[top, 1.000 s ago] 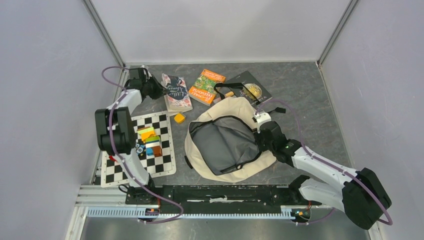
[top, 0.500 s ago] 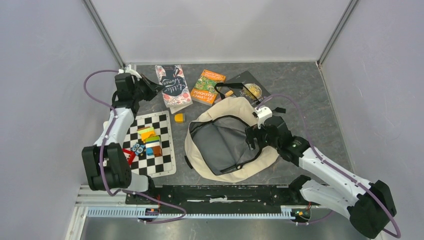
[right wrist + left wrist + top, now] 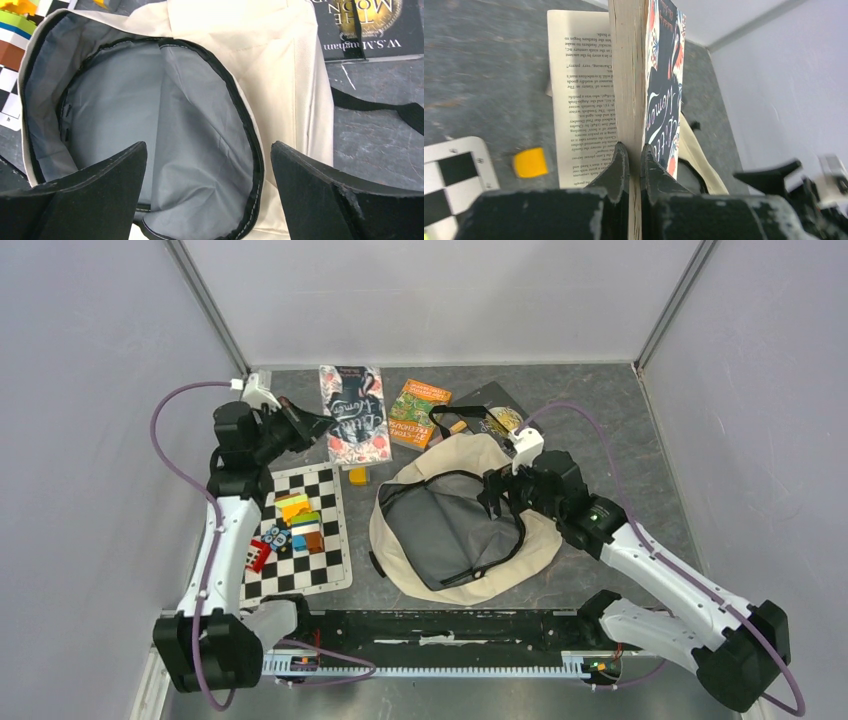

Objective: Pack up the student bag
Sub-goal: Pick up the book from the center of the board.

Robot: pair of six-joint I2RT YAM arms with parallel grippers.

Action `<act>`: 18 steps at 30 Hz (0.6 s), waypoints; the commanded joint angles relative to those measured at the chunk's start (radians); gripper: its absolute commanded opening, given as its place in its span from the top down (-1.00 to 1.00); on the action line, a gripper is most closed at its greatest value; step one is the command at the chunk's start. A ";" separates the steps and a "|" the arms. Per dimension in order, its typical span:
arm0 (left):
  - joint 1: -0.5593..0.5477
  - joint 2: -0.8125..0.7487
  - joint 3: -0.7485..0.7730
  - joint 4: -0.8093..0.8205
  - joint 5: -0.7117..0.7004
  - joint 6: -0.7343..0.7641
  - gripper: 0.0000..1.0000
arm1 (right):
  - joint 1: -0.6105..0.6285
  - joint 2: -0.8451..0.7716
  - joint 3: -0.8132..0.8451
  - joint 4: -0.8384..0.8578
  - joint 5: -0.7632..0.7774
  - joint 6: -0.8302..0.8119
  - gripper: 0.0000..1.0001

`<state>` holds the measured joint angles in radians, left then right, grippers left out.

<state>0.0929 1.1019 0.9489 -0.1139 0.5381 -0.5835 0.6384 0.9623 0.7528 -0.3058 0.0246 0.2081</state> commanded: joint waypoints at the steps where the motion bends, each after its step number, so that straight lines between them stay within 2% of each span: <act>1: -0.121 -0.117 0.050 -0.039 0.121 0.029 0.96 | -0.003 0.033 0.063 0.109 -0.072 0.042 -0.96; 5: -0.267 -0.175 0.029 -0.105 0.081 0.039 0.96 | -0.003 0.014 0.068 0.204 -0.129 0.068 -0.96; 11: -0.465 -0.257 -0.112 0.033 0.015 -0.093 0.96 | -0.007 -0.006 0.057 0.290 -0.219 0.150 -0.96; 14: -0.509 -0.291 -0.171 0.101 -0.033 -0.158 0.96 | -0.009 -0.038 0.016 0.368 -0.255 0.242 -0.96; 18: -0.531 -0.311 -0.193 0.109 -0.078 -0.187 0.96 | -0.008 -0.068 -0.039 0.433 -0.306 0.353 -0.96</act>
<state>-0.4137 0.8276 0.7528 -0.1589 0.5026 -0.6697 0.6247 0.9325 0.7475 -0.0288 -0.1898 0.4152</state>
